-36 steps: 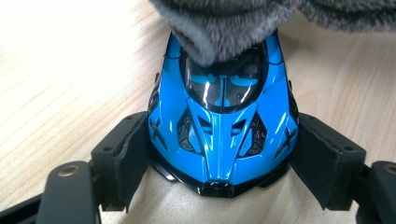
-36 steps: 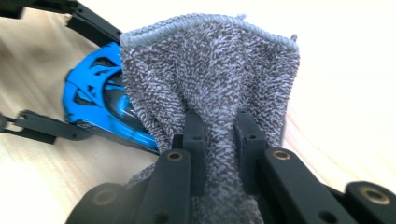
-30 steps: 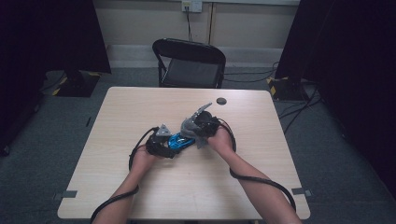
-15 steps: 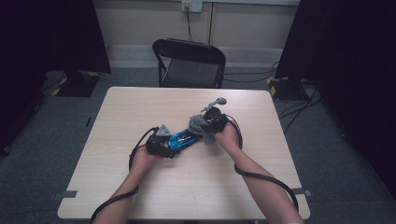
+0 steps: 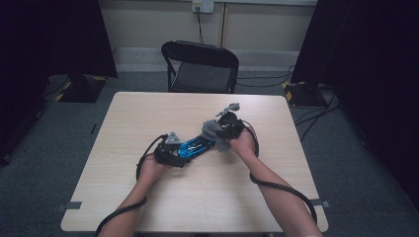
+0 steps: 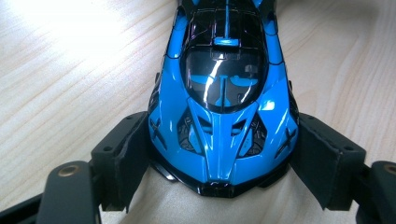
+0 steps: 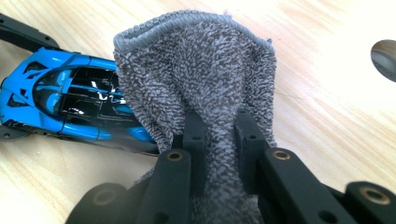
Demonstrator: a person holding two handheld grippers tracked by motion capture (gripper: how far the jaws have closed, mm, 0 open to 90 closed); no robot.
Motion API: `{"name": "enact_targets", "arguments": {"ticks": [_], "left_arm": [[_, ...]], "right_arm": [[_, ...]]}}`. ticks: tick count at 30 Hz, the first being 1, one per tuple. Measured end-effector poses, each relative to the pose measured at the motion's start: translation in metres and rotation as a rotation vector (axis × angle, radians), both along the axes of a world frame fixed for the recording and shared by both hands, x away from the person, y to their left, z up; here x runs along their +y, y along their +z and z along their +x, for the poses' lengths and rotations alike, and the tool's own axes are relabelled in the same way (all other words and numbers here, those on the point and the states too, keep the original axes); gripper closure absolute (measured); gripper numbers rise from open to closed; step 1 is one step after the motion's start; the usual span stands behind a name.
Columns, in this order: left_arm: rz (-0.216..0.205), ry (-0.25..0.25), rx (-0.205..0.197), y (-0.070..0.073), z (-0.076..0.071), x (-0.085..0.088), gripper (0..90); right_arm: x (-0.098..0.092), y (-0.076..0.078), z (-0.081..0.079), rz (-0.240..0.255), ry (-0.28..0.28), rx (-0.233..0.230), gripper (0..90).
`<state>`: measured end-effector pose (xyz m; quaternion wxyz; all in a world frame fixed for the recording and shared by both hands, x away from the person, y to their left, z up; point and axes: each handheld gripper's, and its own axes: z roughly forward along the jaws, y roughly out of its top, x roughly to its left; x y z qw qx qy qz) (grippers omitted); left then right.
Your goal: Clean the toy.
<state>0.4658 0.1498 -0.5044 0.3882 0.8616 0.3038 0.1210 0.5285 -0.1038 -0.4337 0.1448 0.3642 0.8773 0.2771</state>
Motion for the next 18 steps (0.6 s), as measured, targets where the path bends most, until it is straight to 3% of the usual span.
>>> {"name": "enact_targets", "arguments": {"ticks": [18], "left_arm": [[0.000, 0.007, -0.001, 0.000, -0.002, 0.001, 23.6]], "right_arm": [[-0.018, 0.007, 0.008, -0.002, -0.049, -0.001, 78.6]]}}
